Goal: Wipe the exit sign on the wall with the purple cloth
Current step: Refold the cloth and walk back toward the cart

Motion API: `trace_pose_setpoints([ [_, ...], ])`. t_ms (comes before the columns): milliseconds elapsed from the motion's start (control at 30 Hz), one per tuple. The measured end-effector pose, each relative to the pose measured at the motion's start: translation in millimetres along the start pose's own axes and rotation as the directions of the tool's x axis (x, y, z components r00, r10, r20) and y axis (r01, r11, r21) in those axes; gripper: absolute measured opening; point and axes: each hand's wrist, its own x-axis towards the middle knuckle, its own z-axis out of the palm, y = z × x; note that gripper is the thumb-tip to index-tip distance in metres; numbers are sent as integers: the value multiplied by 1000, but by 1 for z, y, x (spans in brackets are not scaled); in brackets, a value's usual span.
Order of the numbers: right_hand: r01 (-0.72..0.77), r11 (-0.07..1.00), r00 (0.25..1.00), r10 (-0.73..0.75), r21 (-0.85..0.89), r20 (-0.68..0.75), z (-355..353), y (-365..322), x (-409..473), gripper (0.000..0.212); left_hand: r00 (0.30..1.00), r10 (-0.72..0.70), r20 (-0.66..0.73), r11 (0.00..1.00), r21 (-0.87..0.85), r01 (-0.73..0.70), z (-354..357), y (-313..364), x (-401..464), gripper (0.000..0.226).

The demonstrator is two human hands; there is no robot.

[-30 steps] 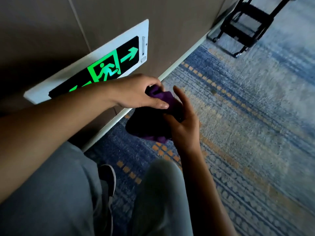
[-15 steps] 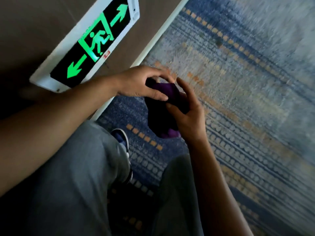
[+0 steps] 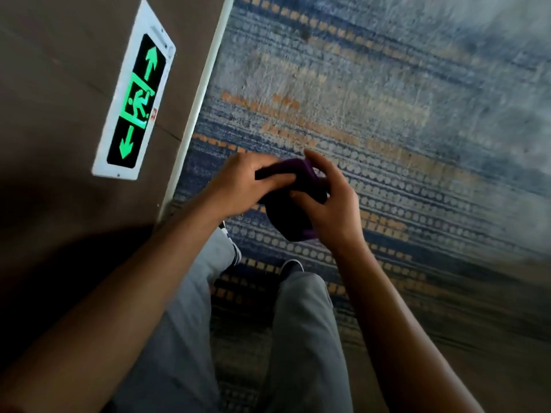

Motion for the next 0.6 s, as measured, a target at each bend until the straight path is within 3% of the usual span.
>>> trace_pose_setpoints([
  [233, -29, 996, 998, 34, 86, -48, -77, -80, -54, 80, 995, 76, -71, 995, -60, -80, -11, 134, -48, 18],
  [333, -58, 972, 997, 67, 227, -33, -116, -109, -76, 88, 990, 120, -70, 985, -115, -128, -18, 188, -70, 4],
  [400, -58, 940, 997, 70, 335, -22, -136, -133, -85, 78, 987, 143, -78, 974, -166, -154, -26, 220, -81, 8],
  [500, -21, 914, 999, 36, 405, -28, -151, -177, -87, 41, 984, 150, -98, 951, -257, -171, -50, 257, -88, 8],
  [600, 34, 897, 998, -10, 441, -57, -162, -219, -80, 27, 987, 135, -84, 910, -385, -157, -82, 284, -88, 39],
])
